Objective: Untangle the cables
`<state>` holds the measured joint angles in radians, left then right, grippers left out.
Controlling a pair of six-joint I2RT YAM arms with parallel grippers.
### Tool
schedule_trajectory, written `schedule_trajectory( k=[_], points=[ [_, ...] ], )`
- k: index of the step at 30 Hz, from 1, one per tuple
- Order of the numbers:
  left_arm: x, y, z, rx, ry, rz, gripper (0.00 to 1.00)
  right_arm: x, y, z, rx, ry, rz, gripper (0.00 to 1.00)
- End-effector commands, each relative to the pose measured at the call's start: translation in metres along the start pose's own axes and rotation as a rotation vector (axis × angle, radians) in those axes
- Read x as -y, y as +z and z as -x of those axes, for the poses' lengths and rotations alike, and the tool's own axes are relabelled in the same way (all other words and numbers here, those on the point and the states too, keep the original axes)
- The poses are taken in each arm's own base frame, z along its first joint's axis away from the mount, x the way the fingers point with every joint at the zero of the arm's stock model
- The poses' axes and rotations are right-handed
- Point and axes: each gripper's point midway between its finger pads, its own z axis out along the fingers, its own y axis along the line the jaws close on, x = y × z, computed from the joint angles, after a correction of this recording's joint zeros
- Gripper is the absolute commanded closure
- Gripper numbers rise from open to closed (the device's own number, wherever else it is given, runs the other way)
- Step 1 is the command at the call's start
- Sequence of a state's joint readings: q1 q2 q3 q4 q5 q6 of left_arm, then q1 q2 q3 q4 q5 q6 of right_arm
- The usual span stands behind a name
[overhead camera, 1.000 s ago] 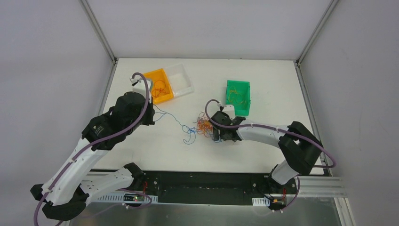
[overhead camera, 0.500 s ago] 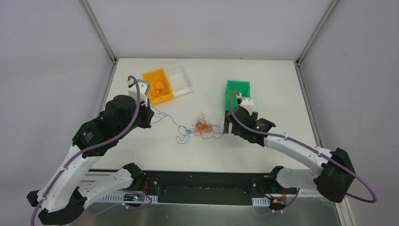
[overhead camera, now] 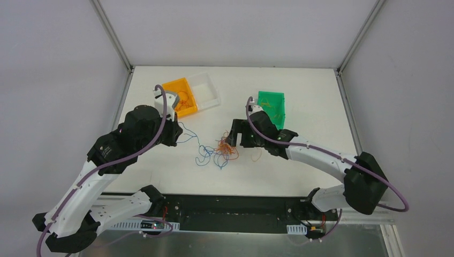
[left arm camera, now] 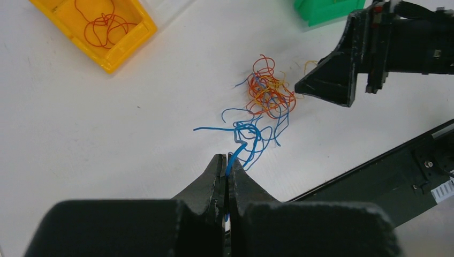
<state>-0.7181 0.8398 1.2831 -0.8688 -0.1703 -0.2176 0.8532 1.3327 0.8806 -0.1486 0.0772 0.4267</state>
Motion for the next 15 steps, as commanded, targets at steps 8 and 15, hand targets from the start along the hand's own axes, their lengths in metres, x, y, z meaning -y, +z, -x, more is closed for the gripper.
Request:
schedule_trajectory(
  k=[8, 15],
  points=[
    [0.002, -0.007, 0.017, 0.066, 0.003, -0.021, 1.00, -0.132, 0.040, 0.036, 0.008, 0.139, 0.400, 0.18],
    [-0.002, -0.008, 0.022, 0.079, 0.003, 0.001, 1.00, -0.124, 0.082, 0.017, -0.017, 0.229, 0.316, 0.22]
  ],
)
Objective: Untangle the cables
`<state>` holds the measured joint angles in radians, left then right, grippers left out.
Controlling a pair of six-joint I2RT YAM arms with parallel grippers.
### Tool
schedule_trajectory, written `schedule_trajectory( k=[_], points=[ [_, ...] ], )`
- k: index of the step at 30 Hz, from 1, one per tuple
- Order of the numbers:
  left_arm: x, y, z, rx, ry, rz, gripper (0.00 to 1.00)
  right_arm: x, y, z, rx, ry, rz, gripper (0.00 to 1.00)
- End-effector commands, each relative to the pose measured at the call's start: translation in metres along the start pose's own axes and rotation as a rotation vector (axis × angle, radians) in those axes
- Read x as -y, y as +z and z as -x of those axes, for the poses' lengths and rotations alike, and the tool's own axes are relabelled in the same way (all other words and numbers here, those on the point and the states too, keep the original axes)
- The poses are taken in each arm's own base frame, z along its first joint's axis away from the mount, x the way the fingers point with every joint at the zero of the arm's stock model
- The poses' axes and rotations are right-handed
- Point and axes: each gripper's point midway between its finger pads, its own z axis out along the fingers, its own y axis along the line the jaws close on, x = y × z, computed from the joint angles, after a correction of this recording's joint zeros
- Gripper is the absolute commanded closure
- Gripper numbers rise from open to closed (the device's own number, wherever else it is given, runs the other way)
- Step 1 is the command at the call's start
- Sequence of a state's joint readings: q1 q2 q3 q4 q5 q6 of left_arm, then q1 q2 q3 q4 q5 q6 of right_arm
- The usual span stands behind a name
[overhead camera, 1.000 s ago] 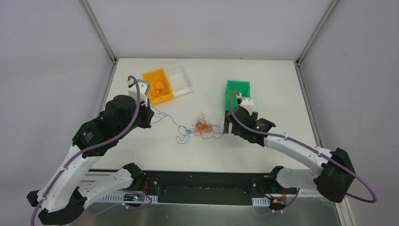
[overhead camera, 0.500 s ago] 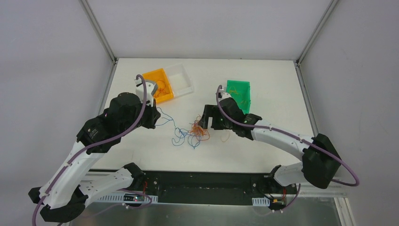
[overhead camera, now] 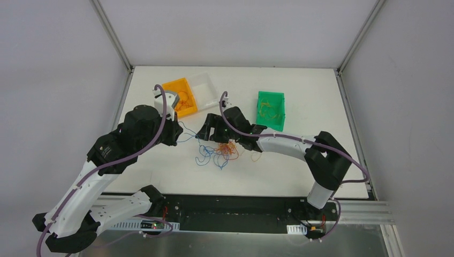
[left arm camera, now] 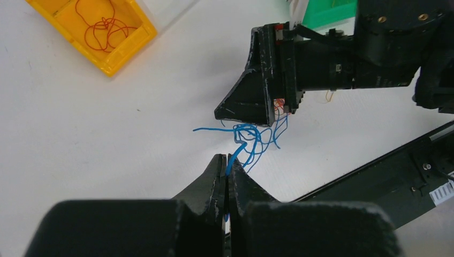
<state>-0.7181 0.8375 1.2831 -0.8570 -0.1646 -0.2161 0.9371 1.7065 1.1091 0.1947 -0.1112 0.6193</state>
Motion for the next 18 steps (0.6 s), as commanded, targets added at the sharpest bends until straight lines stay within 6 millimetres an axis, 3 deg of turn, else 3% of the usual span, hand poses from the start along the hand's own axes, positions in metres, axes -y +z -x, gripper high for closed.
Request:
schedule_trajectory(
  k=[1, 6, 10, 14, 18],
  points=[
    [-0.005, -0.008, 0.021, 0.073, 0.002, 0.019, 1.00, 0.013, 0.017, 0.000, 0.036, 0.108, -0.033, 0.22],
    [-0.022, -0.013, 0.033, 0.115, 0.009, 0.115, 1.00, 0.057, 0.013, -0.036, -0.024, 0.215, -0.136, 0.23],
    [-0.042, -0.018, 0.047, 0.151, 0.015, 0.236, 1.00, 0.099, -0.010, -0.055, -0.011, 0.248, -0.237, 0.23],
    [-0.069, -0.031, 0.064, 0.199, 0.028, 0.402, 1.00, 0.141, -0.041, -0.055, 0.045, 0.251, -0.347, 0.23],
    [-0.092, -0.046, 0.080, 0.238, 0.054, 0.549, 1.00, 0.169, -0.072, -0.052, 0.087, 0.252, -0.414, 0.23]
  ],
)
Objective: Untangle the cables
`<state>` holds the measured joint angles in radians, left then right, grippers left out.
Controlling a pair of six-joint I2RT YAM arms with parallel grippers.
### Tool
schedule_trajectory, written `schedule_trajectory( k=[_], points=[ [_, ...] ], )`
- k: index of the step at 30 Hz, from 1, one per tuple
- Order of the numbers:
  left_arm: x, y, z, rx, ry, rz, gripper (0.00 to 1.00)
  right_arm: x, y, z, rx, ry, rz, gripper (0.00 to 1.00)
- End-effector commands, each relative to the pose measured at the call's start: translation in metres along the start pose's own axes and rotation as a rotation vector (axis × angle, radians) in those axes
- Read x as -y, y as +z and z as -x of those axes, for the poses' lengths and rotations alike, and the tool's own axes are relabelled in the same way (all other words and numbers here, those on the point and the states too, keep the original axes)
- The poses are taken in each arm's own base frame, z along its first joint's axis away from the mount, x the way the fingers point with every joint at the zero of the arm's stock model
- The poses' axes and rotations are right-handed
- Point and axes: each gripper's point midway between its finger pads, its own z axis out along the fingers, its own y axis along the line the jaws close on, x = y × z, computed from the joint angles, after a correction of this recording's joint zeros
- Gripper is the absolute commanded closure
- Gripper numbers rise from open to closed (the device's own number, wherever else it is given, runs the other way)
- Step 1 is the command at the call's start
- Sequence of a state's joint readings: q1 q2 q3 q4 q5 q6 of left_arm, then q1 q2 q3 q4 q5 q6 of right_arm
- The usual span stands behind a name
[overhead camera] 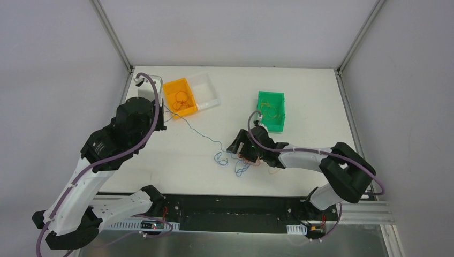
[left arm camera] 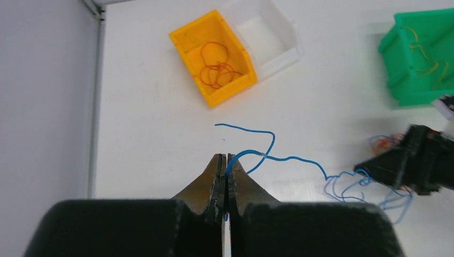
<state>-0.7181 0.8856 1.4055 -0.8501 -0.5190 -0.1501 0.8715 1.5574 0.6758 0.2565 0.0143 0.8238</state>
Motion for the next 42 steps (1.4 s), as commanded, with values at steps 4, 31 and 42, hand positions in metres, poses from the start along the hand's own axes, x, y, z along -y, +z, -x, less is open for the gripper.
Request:
schedule_trajectory(
  k=[4, 31, 42],
  points=[
    [-0.045, -0.010, 0.043, 0.122, 0.015, 0.235, 1.00, 0.057, -0.043, 0.026, 0.127, -0.010, -0.151, 0.22],
    [0.039, 0.011, 0.022, 0.097, -0.058, -0.175, 1.00, -0.001, -0.099, 0.043, 0.121, -0.573, 0.014, 0.19],
    [0.016, 0.004, 0.028, 0.139, -0.049, -0.083, 1.00, 0.019, -0.059, 0.033, -0.004, -0.640, -0.168, 0.20]
  ],
)
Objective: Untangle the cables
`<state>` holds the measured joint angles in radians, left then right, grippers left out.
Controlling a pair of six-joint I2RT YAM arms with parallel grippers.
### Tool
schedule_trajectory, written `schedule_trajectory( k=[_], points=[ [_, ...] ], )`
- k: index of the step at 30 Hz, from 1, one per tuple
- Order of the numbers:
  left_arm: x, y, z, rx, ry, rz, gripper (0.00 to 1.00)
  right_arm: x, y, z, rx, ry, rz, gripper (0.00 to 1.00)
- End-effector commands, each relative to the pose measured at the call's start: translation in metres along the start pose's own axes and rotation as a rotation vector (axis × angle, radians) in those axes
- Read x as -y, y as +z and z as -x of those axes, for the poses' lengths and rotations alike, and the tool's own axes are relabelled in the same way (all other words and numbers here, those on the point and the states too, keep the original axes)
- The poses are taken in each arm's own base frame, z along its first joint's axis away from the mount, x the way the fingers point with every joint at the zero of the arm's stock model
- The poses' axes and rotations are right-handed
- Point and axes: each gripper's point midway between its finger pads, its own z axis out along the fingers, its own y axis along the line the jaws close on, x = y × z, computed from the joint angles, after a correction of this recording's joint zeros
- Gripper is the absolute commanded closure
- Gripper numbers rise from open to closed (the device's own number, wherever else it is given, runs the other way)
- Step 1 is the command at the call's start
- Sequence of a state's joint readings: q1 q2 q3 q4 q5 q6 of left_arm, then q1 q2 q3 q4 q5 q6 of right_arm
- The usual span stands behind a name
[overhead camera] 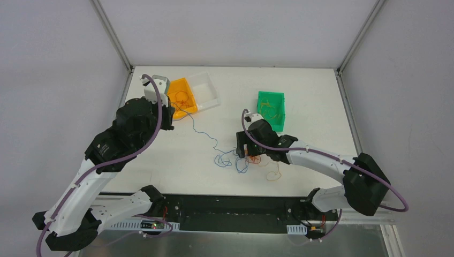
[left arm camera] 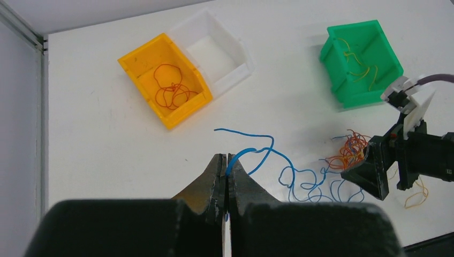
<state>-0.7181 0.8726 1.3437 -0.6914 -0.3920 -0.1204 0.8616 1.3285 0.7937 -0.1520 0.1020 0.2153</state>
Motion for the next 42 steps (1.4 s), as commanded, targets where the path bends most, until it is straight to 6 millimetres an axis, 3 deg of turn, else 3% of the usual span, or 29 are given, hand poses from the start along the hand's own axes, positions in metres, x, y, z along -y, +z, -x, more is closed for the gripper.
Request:
schedule_trajectory(
  k=[1, 5, 7, 8, 10, 11, 13, 15, 18, 20, 24, 27, 34, 39, 42],
  points=[
    [-0.016, -0.007, 0.017, 0.071, -0.015, 0.068, 1.00, 0.004, 0.007, -0.010, -0.057, -0.042, -0.048, 0.20],
    [-0.025, -0.009, 0.020, 0.082, 0.015, 0.107, 1.00, 0.006, 0.011, -0.025, -0.102, -0.033, -0.059, 0.19],
    [-0.028, -0.010, 0.021, 0.085, 0.022, 0.122, 1.00, 0.017, 0.012, -0.031, -0.121, -0.032, -0.119, 0.25],
    [-0.030, -0.011, 0.021, 0.086, 0.025, 0.132, 1.00, 0.024, 0.012, -0.032, -0.122, -0.030, -0.160, 0.35],
    [-0.042, -0.012, 0.022, 0.089, 0.027, 0.200, 1.00, 0.040, 0.009, -0.031, -0.109, -0.018, -0.251, 0.63],
    [-0.055, -0.013, 0.021, 0.089, 0.024, 0.286, 1.00, 0.048, 0.006, -0.029, -0.090, -0.004, -0.295, 0.71],
    [-0.085, -0.022, 0.020, 0.099, 0.012, 0.471, 1.00, 0.063, -0.003, -0.024, -0.047, 0.021, -0.375, 0.80],
    [-0.111, -0.038, 0.021, 0.108, 0.030, 0.638, 1.00, 0.081, -0.015, -0.019, -0.004, 0.081, -0.448, 0.85],
    [-0.131, -0.054, 0.024, 0.106, 0.065, 0.772, 1.00, 0.109, -0.029, -0.020, 0.017, 0.229, -0.507, 0.93],
    [-0.138, -0.059, 0.024, 0.098, 0.081, 0.821, 1.00, 0.128, -0.038, -0.023, 0.041, 0.351, -0.536, 0.99],
    [-0.143, -0.061, 0.019, 0.093, 0.077, 0.860, 1.00, 0.156, -0.055, -0.025, 0.112, 0.532, -0.564, 1.00],
    [-0.140, -0.057, 0.016, 0.100, 0.055, 0.830, 1.00, 0.161, -0.061, -0.024, 0.139, 0.608, -0.515, 1.00],
    [-0.122, -0.036, 0.012, 0.095, 0.027, 0.716, 1.00, 0.160, -0.067, -0.020, 0.144, 0.586, -0.497, 1.00],
    [-0.075, -0.010, 0.006, 0.092, -0.037, 0.396, 1.00, 0.145, -0.064, -0.016, 0.127, 0.559, -0.409, 0.98],
    [-0.055, 0.000, 0.002, 0.069, -0.043, 0.294, 1.00, 0.135, -0.062, -0.012, 0.122, 0.544, -0.346, 0.94]
  ],
)
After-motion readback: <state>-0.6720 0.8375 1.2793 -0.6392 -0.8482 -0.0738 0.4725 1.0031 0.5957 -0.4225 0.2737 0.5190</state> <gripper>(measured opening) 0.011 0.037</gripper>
